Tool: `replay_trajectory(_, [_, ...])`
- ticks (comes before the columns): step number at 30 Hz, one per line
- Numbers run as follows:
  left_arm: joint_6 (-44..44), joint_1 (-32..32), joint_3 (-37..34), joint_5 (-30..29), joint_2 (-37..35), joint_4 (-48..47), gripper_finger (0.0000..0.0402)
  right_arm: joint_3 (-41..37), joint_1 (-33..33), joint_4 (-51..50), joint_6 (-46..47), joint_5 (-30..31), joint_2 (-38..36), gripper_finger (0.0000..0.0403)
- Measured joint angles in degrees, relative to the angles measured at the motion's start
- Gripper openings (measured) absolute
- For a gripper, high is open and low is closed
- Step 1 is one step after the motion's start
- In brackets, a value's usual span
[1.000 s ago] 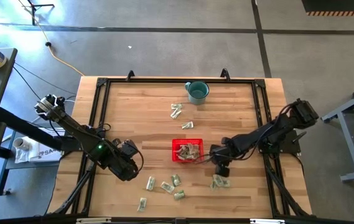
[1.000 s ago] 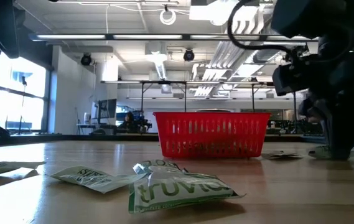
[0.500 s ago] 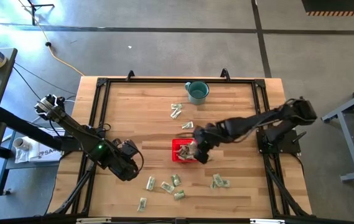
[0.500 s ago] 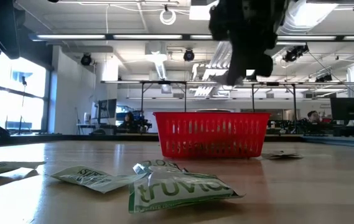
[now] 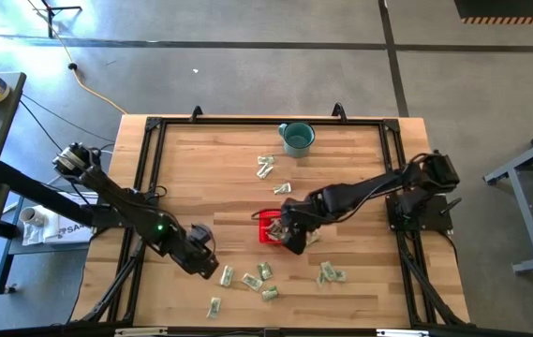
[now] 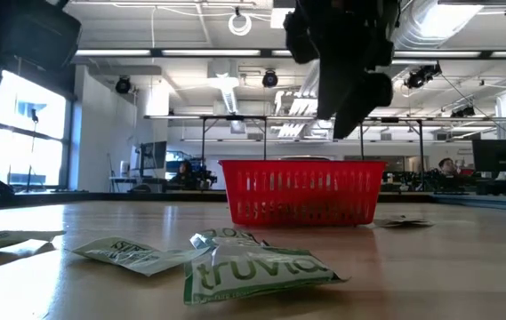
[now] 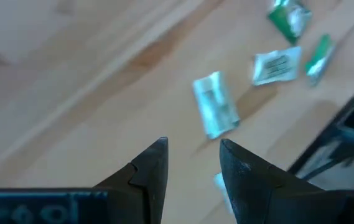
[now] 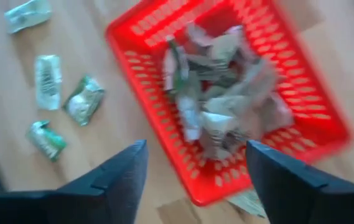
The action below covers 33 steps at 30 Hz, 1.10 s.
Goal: Pick and place Stevia / Truvia into bins
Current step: Put the green stevia packet into the red bin
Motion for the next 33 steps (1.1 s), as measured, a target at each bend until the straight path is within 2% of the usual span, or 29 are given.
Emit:
replay_trajectory(3, [-1.49,-1.35,-0.14,-0.65,1.55,3.59,0.0177,2.28,2.78,-5.30,4.17,6.27,-0.01,0.0280])
replay_trajectory(9, [-9.88,-4.22,2.71,-5.72,8.15,3.13,0.0177,4.34,9.32,-14.41,17.15,16.56,-0.03,0.0284])
replay_trajectory(14, [-10.90,-5.04,5.67,-4.52,14.60,3.32,0.0180,4.32,13.54,-17.72,26.43,18.37,-0.03,0.0284])
replay_trajectory(19, [-10.94,-4.84,8.25,-4.26,18.24,3.07,0.0219,4.32,15.75,-18.32,31.17,18.91,-0.03,0.0284])
replay_trajectory(27, [-10.96,-4.86,9.86,-6.09,20.74,3.66,0.0312,4.32,16.05,-18.45,32.09,19.29,-0.03,0.0284])
replay_trajectory(30, [-11.10,-4.86,10.00,-6.24,22.20,4.79,0.0322,4.32,15.81,-18.45,32.02,19.72,-0.03,0.0284])
replay_trajectory(33, [-10.83,-4.92,12.33,-6.89,24.21,2.36,0.0314,4.32,15.62,-18.58,31.84,19.75,-0.04,0.0284])
